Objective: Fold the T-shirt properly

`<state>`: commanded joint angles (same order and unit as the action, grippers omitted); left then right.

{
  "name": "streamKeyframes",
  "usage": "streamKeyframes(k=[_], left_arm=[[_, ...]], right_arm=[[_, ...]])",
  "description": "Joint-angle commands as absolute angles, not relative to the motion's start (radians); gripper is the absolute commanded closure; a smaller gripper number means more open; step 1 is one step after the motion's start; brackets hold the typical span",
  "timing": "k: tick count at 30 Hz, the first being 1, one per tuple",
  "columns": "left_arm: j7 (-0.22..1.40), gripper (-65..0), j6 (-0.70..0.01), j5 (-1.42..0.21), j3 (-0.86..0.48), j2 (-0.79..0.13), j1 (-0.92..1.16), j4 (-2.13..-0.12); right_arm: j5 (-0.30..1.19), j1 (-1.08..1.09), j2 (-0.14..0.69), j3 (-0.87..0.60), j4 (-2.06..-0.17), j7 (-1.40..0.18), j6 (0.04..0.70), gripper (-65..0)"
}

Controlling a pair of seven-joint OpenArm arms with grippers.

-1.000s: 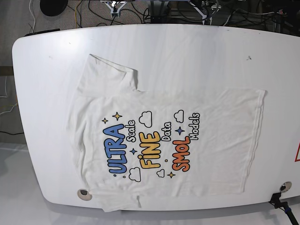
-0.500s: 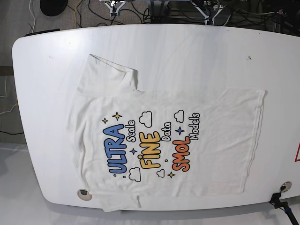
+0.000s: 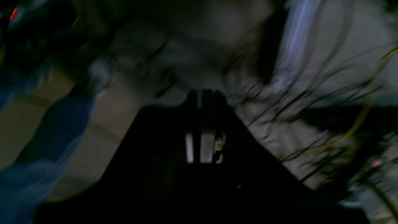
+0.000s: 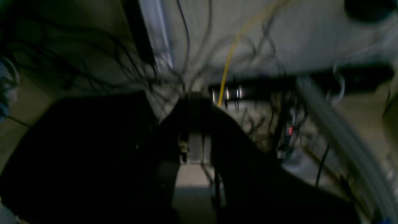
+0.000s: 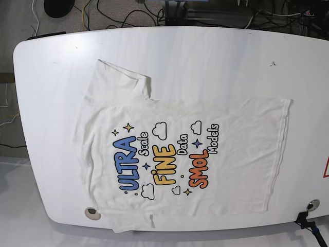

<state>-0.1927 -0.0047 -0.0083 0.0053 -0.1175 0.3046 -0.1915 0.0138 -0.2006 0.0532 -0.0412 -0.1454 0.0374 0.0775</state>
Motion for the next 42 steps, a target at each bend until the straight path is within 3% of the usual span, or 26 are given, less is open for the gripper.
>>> streamKeyframes(k=[11,19,23,29,30,42], left_arm=[[-0.231,0.0,-0.002,-0.015,0.010,-0.166,0.433,-0.468],[-0.191,0.0,-0.025,-0.052,-0.042,-0.209,0.598,-0.787],[-0.159,0.0,-0.071,-0.112,-0.085,-0.234,0.699,-0.994],[-0.051,0.0,-0.087,-0.197,-0.169,-0.254,0.837,-1.265],[-0.074,0.0,-0.080,-0.172,-0.141,-0.240,0.836,-1.204],[0.003,0.0,-0.088,-0.169,-0.224,-0.253,1.135,-1.569]], right_arm=[[0.008,-0.331,0.096,-0.051,-0.355,0.013,0.079,0.0],[0.016,-0.509,0.148,-0.055,-0.657,-0.058,0.076,0.0],[0.069,-0.599,0.177,-0.062,-0.838,-0.106,0.080,0.0],[0.131,-0.740,0.209,-0.093,-1.137,-0.130,0.086,0.0],[0.106,-0.692,0.200,-0.078,-1.008,-0.135,0.082,0.0],[0.104,-1.008,0.245,-0.113,-1.516,-0.177,0.084,0.0]])
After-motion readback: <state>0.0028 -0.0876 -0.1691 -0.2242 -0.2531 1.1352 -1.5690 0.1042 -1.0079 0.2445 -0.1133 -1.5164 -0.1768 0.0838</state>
